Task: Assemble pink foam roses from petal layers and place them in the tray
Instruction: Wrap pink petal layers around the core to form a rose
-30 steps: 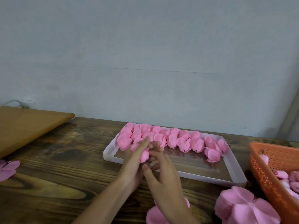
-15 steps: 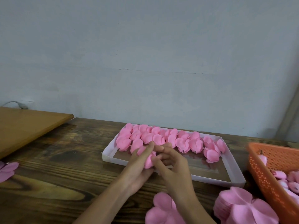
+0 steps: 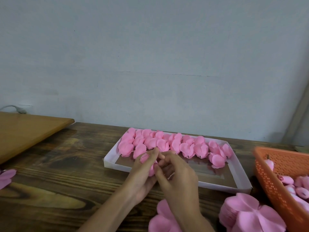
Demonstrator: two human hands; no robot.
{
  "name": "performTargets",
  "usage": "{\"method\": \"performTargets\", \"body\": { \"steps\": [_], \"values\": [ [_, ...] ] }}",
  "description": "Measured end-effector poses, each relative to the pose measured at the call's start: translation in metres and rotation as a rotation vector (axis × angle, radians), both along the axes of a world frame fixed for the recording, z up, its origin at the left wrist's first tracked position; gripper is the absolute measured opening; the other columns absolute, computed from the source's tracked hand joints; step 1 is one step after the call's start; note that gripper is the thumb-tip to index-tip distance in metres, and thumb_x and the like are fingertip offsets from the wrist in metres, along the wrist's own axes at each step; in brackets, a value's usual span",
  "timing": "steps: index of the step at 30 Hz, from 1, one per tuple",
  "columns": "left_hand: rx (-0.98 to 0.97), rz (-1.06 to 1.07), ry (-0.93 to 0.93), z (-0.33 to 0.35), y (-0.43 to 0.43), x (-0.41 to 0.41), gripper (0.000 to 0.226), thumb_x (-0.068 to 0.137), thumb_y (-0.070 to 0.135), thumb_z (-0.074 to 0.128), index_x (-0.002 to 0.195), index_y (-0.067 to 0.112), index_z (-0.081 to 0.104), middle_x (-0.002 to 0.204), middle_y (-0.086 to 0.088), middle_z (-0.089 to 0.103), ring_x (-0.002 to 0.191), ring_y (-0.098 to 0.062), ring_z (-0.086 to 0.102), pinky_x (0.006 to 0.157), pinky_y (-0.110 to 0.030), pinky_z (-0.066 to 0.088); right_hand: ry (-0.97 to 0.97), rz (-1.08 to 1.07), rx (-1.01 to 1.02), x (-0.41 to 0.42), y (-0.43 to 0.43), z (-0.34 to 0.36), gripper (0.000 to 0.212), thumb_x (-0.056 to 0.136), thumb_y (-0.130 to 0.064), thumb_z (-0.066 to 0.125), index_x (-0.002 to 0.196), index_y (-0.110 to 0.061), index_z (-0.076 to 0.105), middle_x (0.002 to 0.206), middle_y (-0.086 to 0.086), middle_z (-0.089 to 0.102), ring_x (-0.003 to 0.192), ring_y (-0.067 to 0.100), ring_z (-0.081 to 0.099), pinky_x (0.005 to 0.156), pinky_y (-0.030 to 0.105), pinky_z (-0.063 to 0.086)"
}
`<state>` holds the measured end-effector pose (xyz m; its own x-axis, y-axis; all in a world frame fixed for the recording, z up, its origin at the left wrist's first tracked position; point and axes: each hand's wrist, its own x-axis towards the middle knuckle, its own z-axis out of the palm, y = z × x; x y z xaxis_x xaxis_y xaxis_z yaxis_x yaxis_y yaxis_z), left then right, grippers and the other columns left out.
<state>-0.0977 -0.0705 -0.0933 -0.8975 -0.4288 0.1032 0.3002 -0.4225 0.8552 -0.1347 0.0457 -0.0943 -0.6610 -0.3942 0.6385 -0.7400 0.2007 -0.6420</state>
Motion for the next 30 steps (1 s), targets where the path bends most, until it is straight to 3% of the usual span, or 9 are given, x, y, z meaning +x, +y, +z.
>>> {"method": "performTargets", "body": {
  "steps": [3,7,9,13,17,20,24,30],
  "values": [
    [0.037,0.042,0.020,0.002,-0.001,-0.001,0.035,0.078,0.052,0.075,0.073,0.017,0.072,0.090,-0.015,0.076,0.080,-0.027,0.077,0.065,-0.036,0.062,-0.057,0.079,-0.025,0.000,0.000,0.002,0.018,0.085,-0.039,0.076,0.098,-0.038,0.064,0.084,-0.022,0.071,0.076,0.004,0.070,0.063,0.025,0.055],
    [0.091,0.031,0.001,0.001,-0.003,-0.003,0.037,0.079,0.056,0.075,0.079,0.019,0.078,0.102,-0.020,0.078,0.091,-0.033,0.078,0.071,-0.039,0.064,-0.111,0.082,-0.078,-0.003,0.000,0.000,0.031,0.076,-0.029,0.084,0.096,-0.041,0.064,0.087,-0.022,0.071,0.077,0.007,0.070,0.062,0.026,0.056],
    [0.075,0.044,-0.009,0.001,-0.002,-0.003,0.039,0.077,0.058,0.075,0.082,0.019,0.080,0.109,-0.022,0.077,0.097,-0.031,0.078,0.077,-0.039,0.064,-0.093,0.053,-0.073,-0.003,0.001,-0.001,0.027,0.078,-0.027,0.084,0.093,-0.041,0.067,0.085,-0.020,0.071,0.077,0.008,0.069,0.062,0.029,0.057],
    [0.049,0.067,-0.027,0.003,0.000,-0.002,0.042,0.079,0.059,0.074,0.091,0.019,0.083,0.115,-0.020,0.077,0.097,-0.026,0.078,0.074,-0.033,0.063,-0.074,0.003,-0.091,-0.005,0.001,-0.002,0.017,0.081,-0.033,0.082,0.092,-0.042,0.072,0.081,-0.023,0.072,0.075,0.006,0.069,0.062,0.030,0.057],
    [0.009,0.072,-0.037,0.004,0.002,-0.001,0.050,0.082,0.056,0.075,0.104,0.011,0.082,0.103,-0.016,0.079,0.093,-0.024,0.078,0.072,-0.031,0.062,-0.061,-0.049,-0.102,-0.005,0.002,-0.001,0.012,0.080,-0.045,0.080,0.089,-0.040,0.073,0.075,-0.022,0.070,0.071,0.005,0.068,0.061,0.031,0.056],
    [-0.081,0.068,-0.040,0.004,0.004,0.001,0.046,0.088,0.055,0.070,0.101,0.013,0.083,0.099,-0.013,0.080,0.094,-0.023,0.079,0.075,-0.029,0.062,-0.093,-0.074,-0.128,-0.005,0.002,0.000,0.015,0.079,-0.051,0.079,0.082,-0.039,0.072,0.072,-0.024,0.070,0.069,0.001,0.069,0.061,0.028,0.056],
    [-0.134,0.063,-0.069,0.002,0.004,0.001,0.042,0.092,0.054,0.066,0.097,0.016,0.083,0.105,-0.019,0.079,0.100,-0.030,0.078,0.076,-0.031,0.062,-0.117,-0.096,-0.113,-0.008,0.003,-0.001,0.012,0.083,-0.043,0.080,0.077,-0.036,0.071,0.067,-0.023,0.070,0.066,0.000,0.068,0.063,0.033,0.058],
    [-0.096,0.143,-0.041,0.001,0.001,-0.001,0.039,0.083,0.056,0.071,0.080,0.018,0.078,0.093,-0.015,0.078,0.088,-0.025,0.078,0.073,-0.033,0.063,-0.129,0.016,-0.075,-0.004,0.000,0.001,0.012,0.083,-0.029,0.078,0.080,-0.033,0.068,0.077,-0.016,0.070,0.073,0.007,0.068,0.064,0.033,0.057]
  ]
}}
